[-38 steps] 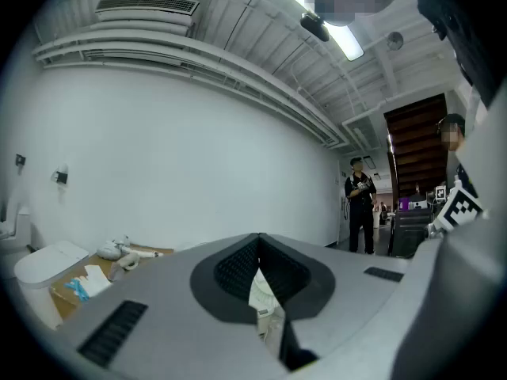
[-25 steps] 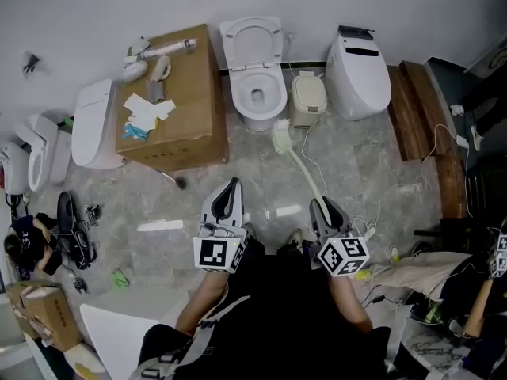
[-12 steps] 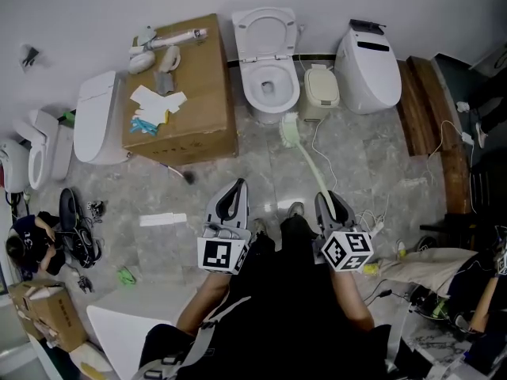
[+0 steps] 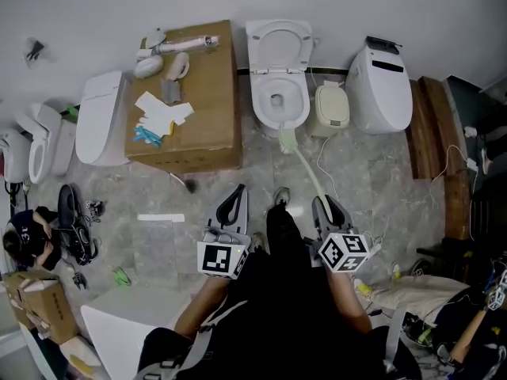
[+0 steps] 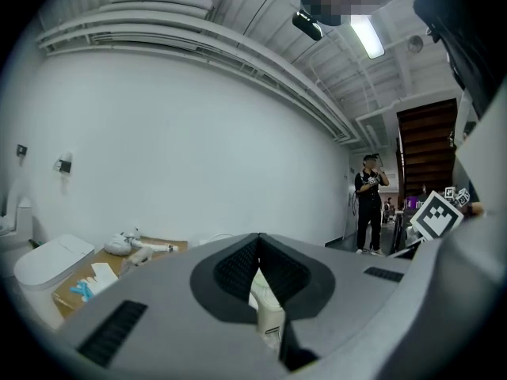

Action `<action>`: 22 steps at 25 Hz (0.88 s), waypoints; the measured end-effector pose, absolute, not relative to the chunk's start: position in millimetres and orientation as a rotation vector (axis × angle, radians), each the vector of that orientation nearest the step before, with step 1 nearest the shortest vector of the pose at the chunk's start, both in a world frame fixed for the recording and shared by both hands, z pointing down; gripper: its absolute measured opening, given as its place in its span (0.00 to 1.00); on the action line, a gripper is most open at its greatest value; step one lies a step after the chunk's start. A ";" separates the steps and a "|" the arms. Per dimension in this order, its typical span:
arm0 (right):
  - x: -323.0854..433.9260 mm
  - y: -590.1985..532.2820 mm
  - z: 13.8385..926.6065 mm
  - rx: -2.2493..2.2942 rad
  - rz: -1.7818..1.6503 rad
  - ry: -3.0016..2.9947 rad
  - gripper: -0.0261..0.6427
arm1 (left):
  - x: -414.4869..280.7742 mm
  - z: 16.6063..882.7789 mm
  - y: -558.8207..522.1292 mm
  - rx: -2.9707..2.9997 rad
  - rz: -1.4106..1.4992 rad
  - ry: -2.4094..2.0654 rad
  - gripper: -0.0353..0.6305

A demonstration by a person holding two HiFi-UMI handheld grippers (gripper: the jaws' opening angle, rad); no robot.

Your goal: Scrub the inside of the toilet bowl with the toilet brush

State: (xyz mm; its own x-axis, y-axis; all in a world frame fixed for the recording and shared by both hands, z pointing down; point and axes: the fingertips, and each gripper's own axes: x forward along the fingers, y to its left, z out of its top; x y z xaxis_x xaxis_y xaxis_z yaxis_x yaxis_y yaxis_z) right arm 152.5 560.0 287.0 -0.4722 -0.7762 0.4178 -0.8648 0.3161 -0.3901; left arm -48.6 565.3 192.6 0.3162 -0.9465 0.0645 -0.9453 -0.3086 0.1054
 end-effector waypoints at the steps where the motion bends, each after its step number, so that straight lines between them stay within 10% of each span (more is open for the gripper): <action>1: 152.3 546.5 288.4 1.518 0.874 -2.422 0.21 | -48.6 192.2 552.7 2.445 -0.007 -1.771 0.06; 22: 213.7 325.3 344.0 1.467 1.090 -2.311 0.21 | 20.3 191.6 334.5 2.435 0.141 -1.731 0.06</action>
